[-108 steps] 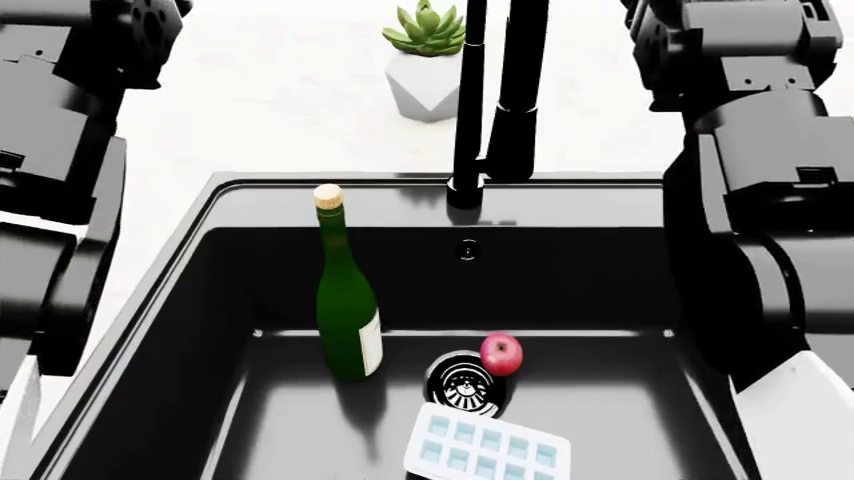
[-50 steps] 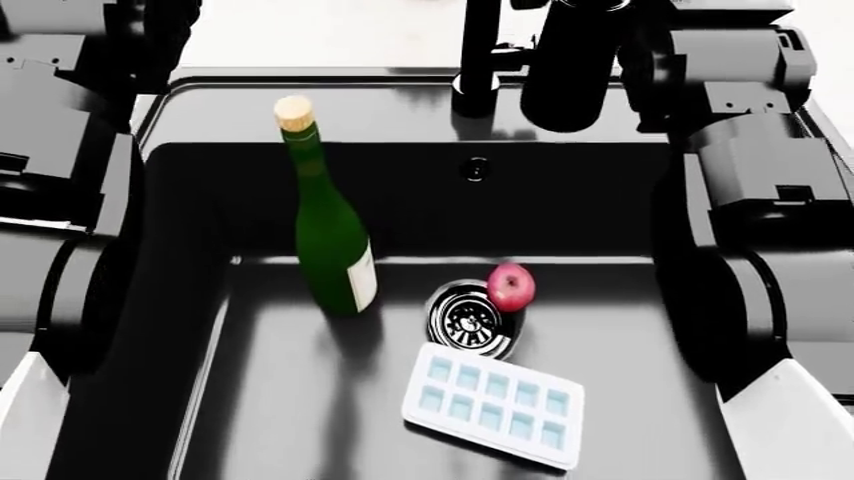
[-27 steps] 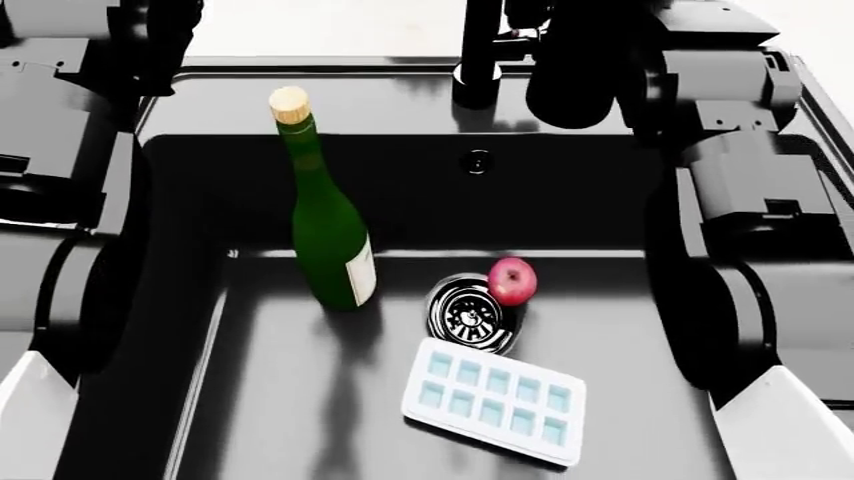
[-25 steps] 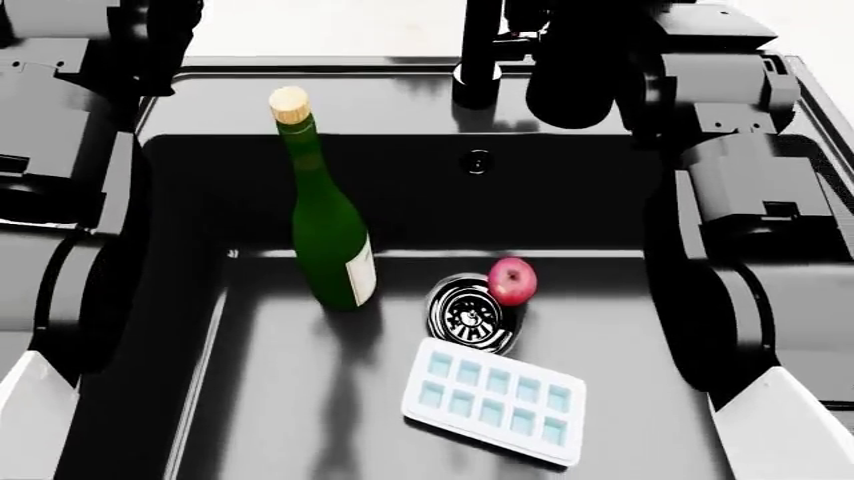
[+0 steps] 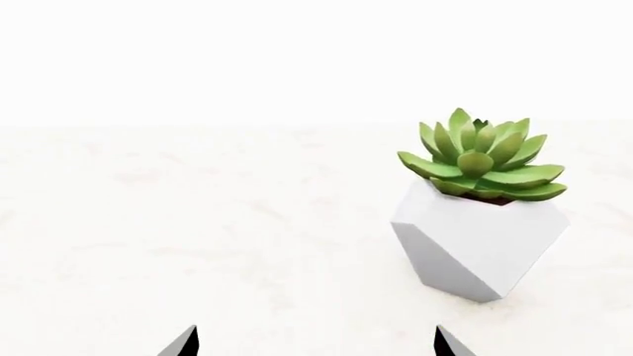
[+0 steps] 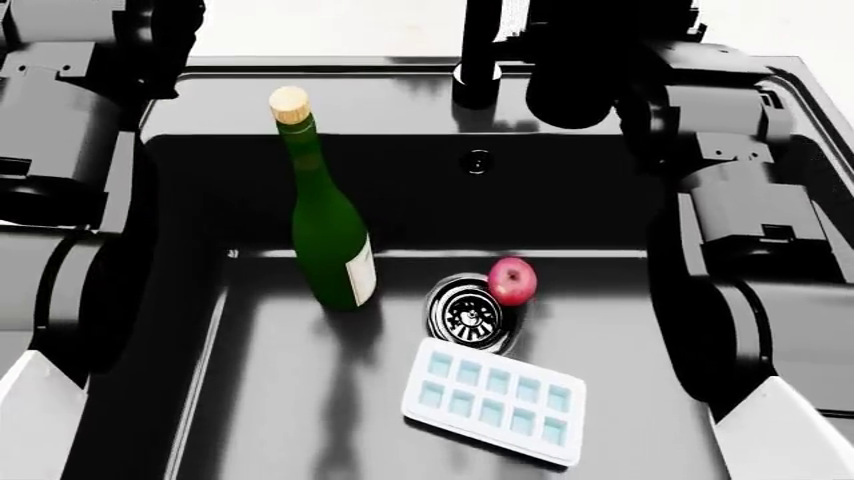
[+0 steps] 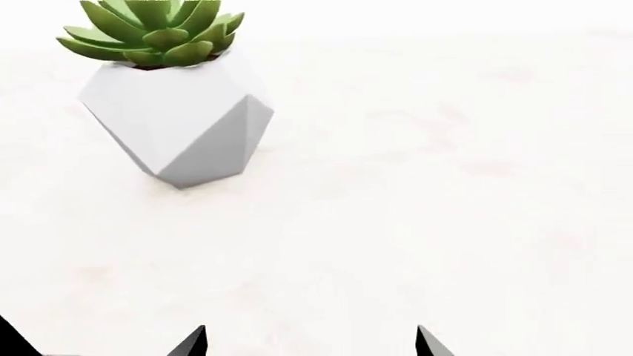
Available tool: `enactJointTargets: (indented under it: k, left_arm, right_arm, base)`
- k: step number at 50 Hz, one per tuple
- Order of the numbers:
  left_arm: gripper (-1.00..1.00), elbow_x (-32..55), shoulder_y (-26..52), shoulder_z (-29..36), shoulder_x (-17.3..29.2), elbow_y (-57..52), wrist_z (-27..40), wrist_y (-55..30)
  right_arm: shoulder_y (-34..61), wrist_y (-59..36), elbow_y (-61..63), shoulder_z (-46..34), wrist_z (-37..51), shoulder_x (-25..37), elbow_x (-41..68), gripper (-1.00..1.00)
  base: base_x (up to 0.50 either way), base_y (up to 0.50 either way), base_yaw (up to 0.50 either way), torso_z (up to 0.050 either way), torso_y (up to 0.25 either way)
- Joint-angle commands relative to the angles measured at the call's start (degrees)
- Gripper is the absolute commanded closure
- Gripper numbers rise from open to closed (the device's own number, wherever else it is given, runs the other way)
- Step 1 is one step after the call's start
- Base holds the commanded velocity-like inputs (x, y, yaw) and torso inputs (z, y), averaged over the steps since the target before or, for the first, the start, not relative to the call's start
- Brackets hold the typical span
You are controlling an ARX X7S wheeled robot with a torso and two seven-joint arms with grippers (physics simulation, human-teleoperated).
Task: Pick the ice cube tray and bottle and place them in the sink. Then turn on the water.
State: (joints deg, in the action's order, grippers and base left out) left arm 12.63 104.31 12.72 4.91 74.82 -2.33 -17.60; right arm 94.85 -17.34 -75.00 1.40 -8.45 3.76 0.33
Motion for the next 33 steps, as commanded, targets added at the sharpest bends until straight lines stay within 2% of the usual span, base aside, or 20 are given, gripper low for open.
enactJointTargets:
  k: [1,19,33]
  left_arm:
    - [-1.0,-1.5,0.1,-1.3,-0.2,0.0,-0.3,-0.2]
    - [-1.0,-3.6,-0.6,-3.1,-0.4,0.0,-0.7,0.2]
    - [-1.0,-4.6,-0.1,-4.2,-0.3,-0.1,-1.2,-0.2]
  right_arm:
    - [-0.6,-0.1,0.0,0.9,1.2,2.2,-0.1,-1.0]
    - [-0.7,-0.2,0.0,1.9,2.6,5.1,-0.2,-1.0]
    - [1.8,-1.2,0.0,0.0,1.5,4.4,-0.9,-1.0]
  base:
    - [0.0,0.0,0.0,0.0,0.0]
    - [0.0,0.0,0.0,0.0,0.0]
    - [0.0,0.0,0.0,0.0,0.0]
